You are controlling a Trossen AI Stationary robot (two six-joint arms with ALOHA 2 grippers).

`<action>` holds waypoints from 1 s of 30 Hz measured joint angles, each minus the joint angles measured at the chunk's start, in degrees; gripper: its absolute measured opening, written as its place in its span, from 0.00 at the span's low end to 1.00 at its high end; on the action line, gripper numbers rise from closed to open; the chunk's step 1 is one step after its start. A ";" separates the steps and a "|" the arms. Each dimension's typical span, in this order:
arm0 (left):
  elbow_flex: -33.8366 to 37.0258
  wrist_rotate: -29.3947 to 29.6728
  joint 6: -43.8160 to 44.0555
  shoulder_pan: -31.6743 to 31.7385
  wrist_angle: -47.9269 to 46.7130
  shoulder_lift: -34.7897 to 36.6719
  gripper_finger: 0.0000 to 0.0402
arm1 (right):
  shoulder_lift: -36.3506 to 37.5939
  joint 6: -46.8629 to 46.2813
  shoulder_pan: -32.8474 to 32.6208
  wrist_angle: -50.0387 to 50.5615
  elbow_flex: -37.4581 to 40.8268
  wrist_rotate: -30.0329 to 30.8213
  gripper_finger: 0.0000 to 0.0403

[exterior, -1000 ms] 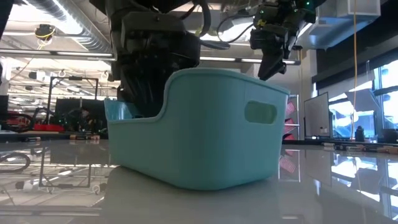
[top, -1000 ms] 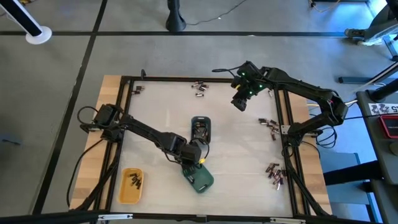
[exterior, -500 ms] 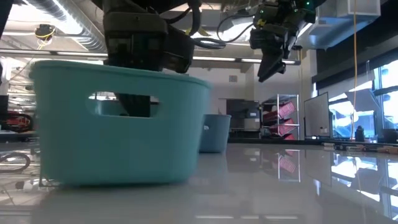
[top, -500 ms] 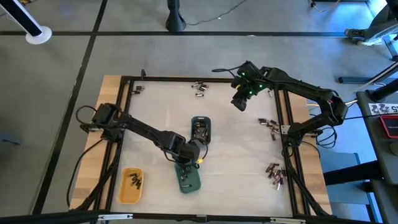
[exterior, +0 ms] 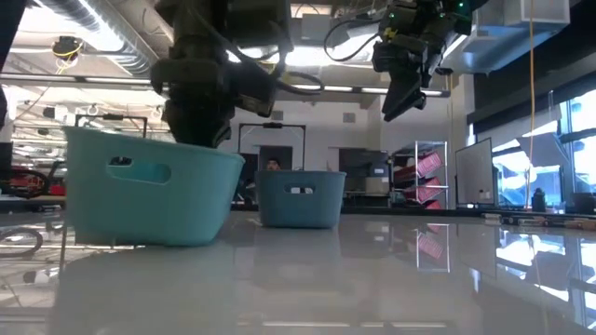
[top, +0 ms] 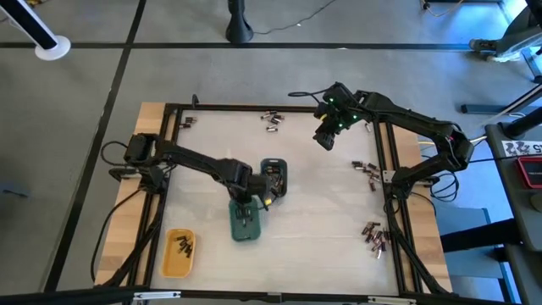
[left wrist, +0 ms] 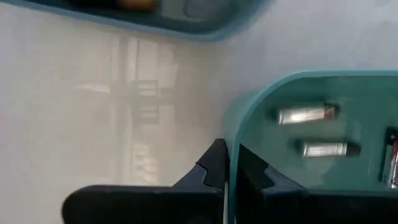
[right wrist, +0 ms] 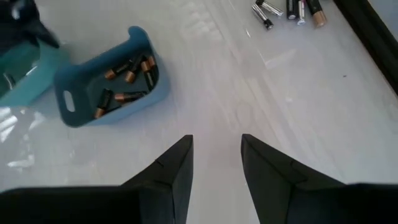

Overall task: Sort batteries
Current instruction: Move the green bin to the middle left of the table

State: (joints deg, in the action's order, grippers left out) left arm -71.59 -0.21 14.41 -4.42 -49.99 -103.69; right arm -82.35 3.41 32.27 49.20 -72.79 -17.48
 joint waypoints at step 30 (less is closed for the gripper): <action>0.00 -10.15 -34.52 30.09 2.03 2.61 0.00 | 0.00 9.27 11.08 -7.56 0.00 -3.75 0.34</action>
State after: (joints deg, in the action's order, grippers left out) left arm -71.59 -10.36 -20.10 25.66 -47.97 -101.08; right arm -82.35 12.68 43.35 41.64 -72.79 -21.23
